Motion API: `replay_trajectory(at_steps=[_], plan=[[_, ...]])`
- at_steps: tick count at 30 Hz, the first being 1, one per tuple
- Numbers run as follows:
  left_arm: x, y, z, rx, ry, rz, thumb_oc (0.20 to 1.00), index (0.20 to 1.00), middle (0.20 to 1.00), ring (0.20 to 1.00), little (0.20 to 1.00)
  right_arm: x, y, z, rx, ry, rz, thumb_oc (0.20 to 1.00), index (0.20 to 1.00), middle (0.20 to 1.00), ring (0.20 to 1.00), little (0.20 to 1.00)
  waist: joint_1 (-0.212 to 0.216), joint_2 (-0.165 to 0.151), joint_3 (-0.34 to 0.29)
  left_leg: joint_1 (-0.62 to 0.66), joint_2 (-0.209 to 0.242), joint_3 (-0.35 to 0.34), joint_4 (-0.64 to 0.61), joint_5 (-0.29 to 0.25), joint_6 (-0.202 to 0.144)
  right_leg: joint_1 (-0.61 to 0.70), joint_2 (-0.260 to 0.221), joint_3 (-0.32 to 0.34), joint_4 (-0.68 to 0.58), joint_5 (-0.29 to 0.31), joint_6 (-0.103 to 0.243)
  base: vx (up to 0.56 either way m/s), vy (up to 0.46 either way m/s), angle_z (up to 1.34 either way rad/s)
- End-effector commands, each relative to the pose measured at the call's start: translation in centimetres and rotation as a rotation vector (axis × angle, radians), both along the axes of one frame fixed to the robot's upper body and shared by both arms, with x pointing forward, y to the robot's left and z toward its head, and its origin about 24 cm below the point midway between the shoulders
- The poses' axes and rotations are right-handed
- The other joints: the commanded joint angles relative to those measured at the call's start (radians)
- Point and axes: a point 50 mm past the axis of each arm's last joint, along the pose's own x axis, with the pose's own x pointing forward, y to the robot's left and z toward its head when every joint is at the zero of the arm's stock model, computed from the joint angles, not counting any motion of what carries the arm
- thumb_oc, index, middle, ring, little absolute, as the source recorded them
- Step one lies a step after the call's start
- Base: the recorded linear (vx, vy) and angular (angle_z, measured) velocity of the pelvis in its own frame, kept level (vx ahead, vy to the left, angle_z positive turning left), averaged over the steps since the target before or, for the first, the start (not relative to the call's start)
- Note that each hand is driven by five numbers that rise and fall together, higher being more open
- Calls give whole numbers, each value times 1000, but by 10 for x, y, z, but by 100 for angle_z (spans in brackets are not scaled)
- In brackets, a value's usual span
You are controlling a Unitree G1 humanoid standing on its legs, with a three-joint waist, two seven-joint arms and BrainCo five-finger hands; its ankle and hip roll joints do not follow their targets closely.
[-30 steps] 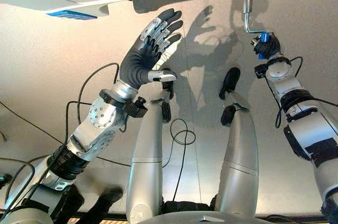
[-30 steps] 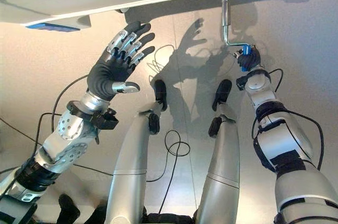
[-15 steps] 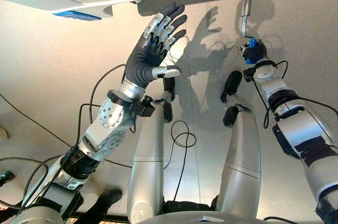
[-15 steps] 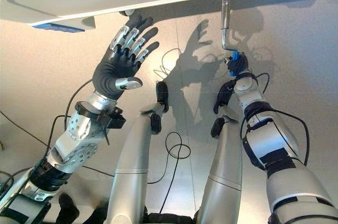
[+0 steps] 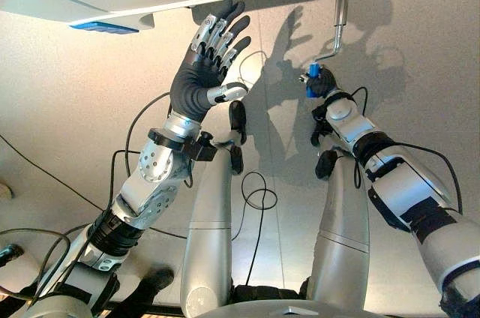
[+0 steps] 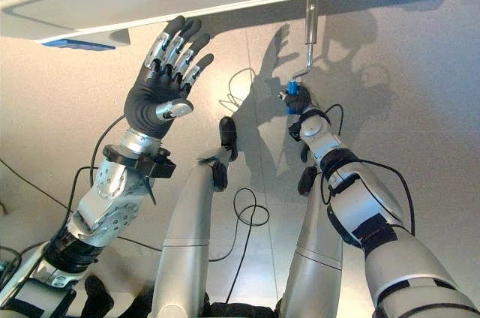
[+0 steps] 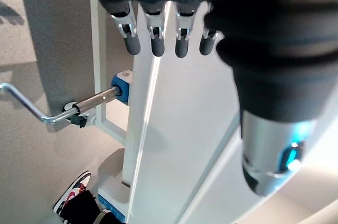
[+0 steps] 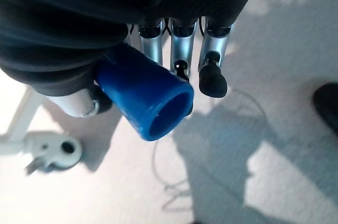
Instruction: Raise the hospital bed
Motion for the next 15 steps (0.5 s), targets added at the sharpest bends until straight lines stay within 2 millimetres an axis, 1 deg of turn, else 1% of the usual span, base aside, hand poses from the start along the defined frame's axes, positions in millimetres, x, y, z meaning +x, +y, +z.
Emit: replay_trajectory(at_steps=[1, 3, 4, 5, 6, 9, 10, 11, 12, 13, 15], plan=[[-17, 5, 16, -72, -106, -5, 1000, 1000, 1000, 1000, 1000, -31, 100, -33, -74, 59, 430, 200, 200, 200, 200, 200, -9, 76, -26, -37, -38, -21, -115, 128, -25, 4, 11, -24, -6, 64, 57, 0, 0, 0], [-17, 6, 16, -69, -103, 3, 1000, 1000, 1000, 1000, 1000, -38, 111, -20, -20, 11, 504, 200, 200, 200, 200, 200, -13, 73, -26, -36, -38, -22, -115, 128, -24, 5, 11, -23, -7, 64, 56, 0, 0, 0], [-17, 9, 16, -60, -109, 12, 1000, 1000, 1000, 1000, 1000, -45, 115, -6, 78, -29, 569, 200, 200, 200, 200, 200, -16, 69, -26, -35, -37, -21, -115, 129, -25, 5, 12, -21, -8, 65, 56, 0, 0, 0], [-17, 9, 16, -60, -109, 12, 1000, 1000, 1000, 1000, 1000, -45, 115, -6, 78, -29, 569, 200, 200, 200, 200, 200, -16, 69, -26, -35, -37, -20, -115, 129, -25, 5, 12, -21, -8, 65, 56, -2, 0, -4], [-18, 11, 15, -48, -111, 12, 1000, 1000, 1000, 1000, 1000, -54, 113, 6, 194, -62, 629, 200, 200, 200, 200, 200, -22, 62, -26, -34, -35, -20, -118, 131, -26, 7, 12, -21, -11, 65, 57, -1, -9, -5], [-18, 14, 16, -20, -122, 27, 1000, 1000, 1000, 1000, 1000, -67, 100, 33, 360, -150, 704, 200, 200, 200, 200, 200, -34, 52, -26, -32, -32, -19, -123, 133, -26, 8, 13, -21, -13, 65, 57, -1, -4, -1], [-18, 15, 16, -11, -127, 28, 1000, 1000, 1000, 1000, 1000, -71, 92, 39, 417, -168, 714, 200, 200, 200, 200, 200, -40, 48, -26, -32, -32, -18, -123, 133, -26, 7, 13, -21, -14, 66, 58, 0, 0, 0], [-18, 14, 15, -11, -126, 26, 1000, 1000, 1000, 1000, 1000, -71, 91, 39, 418, -167, 712, 200, 200, 200, 200, 200, -38, 49, -26, -31, -32, -18, -124, 134, -26, 8, 13, -20, -14, 65, 58, 0, 0, 0], [-18, 16, 15, -7, -126, 30, 1000, 1000, 1000, 1000, 1000, -75, 84, 45, 459, -195, 728, 200, 200, 200, 200, 200, -42, 47, -26, -28, -32, -16, -123, 133, -26, 8, 13, -19, -13, 65, 58, 0, 0, 0], [-17, 17, 14, -3, -125, 38, 1000, 1000, 1000, 1000, 1000, -84, 70, 60, 545, -260, 754, 200, 200, 200, 200, 200, -52, 42, -26, -23, -29, -15, -124, 132, -27, 11, 12, -19, -14, 64, 58, 0, 0, 0], [-18, 19, 13, 0, -127, 37, 1000, 1000, 1000, 1000, 1000, -91, 57, 66, 614, -291, 759, 200, 200, 200, 200, 200, -57, 40, -26, -18, -29, -14, -125, 132, -28, 15, 14, -16, -12, 63, 59, 0, 0, 0]])
